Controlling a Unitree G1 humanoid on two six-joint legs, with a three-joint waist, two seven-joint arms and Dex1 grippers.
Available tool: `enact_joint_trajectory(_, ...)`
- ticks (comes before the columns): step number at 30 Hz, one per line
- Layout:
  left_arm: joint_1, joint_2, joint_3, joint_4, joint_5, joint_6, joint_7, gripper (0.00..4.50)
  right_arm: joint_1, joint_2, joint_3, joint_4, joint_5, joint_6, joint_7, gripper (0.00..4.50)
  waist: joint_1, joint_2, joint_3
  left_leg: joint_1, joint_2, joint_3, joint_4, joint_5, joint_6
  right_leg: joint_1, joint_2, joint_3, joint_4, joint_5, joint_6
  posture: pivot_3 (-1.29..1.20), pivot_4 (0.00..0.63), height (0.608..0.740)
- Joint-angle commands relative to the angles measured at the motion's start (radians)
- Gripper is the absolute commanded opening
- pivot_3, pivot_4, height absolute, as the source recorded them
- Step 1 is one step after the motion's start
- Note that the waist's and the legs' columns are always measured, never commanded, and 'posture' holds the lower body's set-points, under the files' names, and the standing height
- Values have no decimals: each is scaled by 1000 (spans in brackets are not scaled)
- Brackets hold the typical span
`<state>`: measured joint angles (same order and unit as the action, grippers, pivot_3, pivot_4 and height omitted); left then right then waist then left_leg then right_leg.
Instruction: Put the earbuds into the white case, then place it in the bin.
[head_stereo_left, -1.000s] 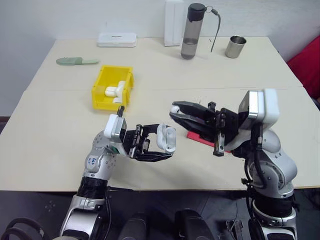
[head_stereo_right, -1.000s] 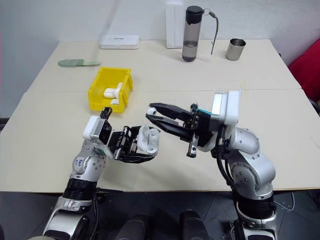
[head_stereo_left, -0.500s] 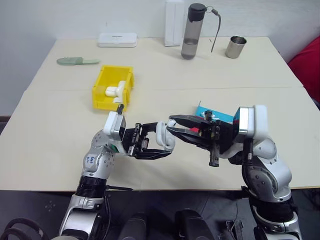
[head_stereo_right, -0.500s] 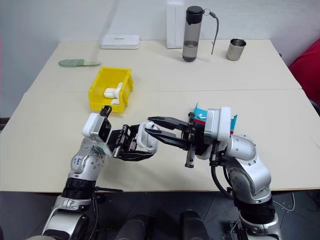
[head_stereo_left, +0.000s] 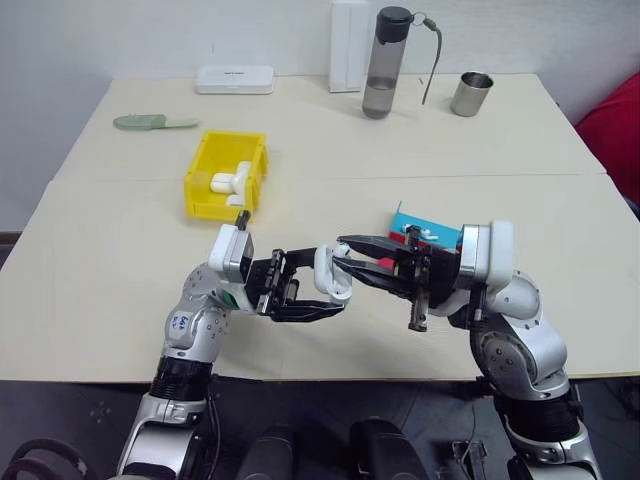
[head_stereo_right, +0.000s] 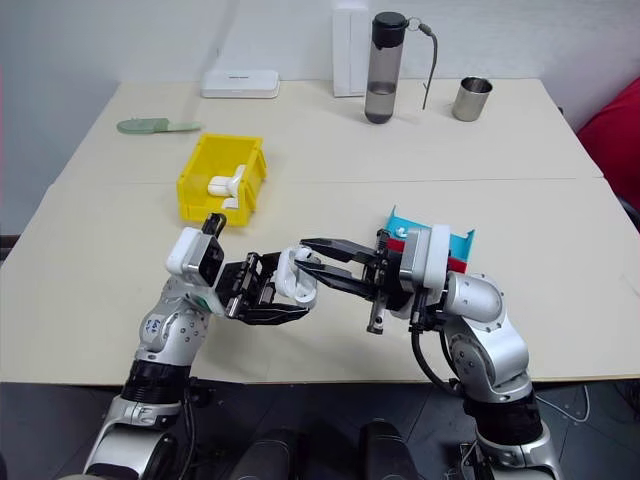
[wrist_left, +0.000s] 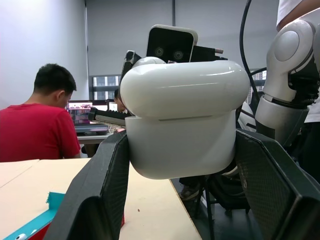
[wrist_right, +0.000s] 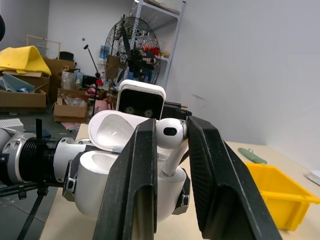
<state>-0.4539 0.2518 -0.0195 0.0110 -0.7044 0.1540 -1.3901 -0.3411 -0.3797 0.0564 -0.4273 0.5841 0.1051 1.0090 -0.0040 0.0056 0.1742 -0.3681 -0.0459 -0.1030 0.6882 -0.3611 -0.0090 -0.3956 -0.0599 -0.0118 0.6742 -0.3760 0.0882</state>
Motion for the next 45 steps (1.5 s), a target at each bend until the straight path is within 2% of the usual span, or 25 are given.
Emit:
enact_joint_trajectory(1, -8, -6, 6, -55, -23, -8, 3, 2754, 14, -21, 7, 4, -12, -21, 21, 443, 0, 0, 0, 0, 0, 0, 0, 0, 0, 0, 0, 0, 0, 0, 0, 0, 150, 740)
enact_joint_trajectory(15, -17, -4, 6, -49, -20, -11, -7, 2754, -3, -114, 43, 53, -85, -98, 91, 443, 1, 0, 0, 0, 0, 0, 0, 0, 0, 0, 0, 0, 0, 0, 0, 0, 150, 740)
enact_joint_trajectory(29, -11, -4, -5, -42, 8, -32, -36, 2754, -57, -191, 68, 24, -29, 37, 106, 443, 3, 0, 0, 0, 0, 0, 0, 0, 0, 0, 0, 0, -1, 0, 0, 0, 150, 740)
enact_joint_trajectory(35, -5, -10, -1, -38, 17, -44, -39, 2754, -70, -197, 21, 7, 18, 67, 99, 2356, 3, 0, 0, 0, 0, 0, 0, 0, 0, 0, 0, 0, -1, 0, 0, 0, 150, 740)
enact_joint_trajectory(41, 61, 61, 65, -31, 8, -41, -46, 2754, 77, -372, -211, -35, 113, 115, 145, 4434, 9, 0, 0, -1, 0, 0, 0, 0, 1, 2, 0, 0, -3, 0, 0, 0, 150, 740)
enact_joint_trajectory(45, 98, 120, 106, -29, 1, -46, -58, 2754, 279, -456, -434, 63, 58, 44, 197, 4475, 14, -1, 0, 0, 0, 0, -1, 0, 1, 2, 0, -1, -4, 0, 0, 0, 150, 740)
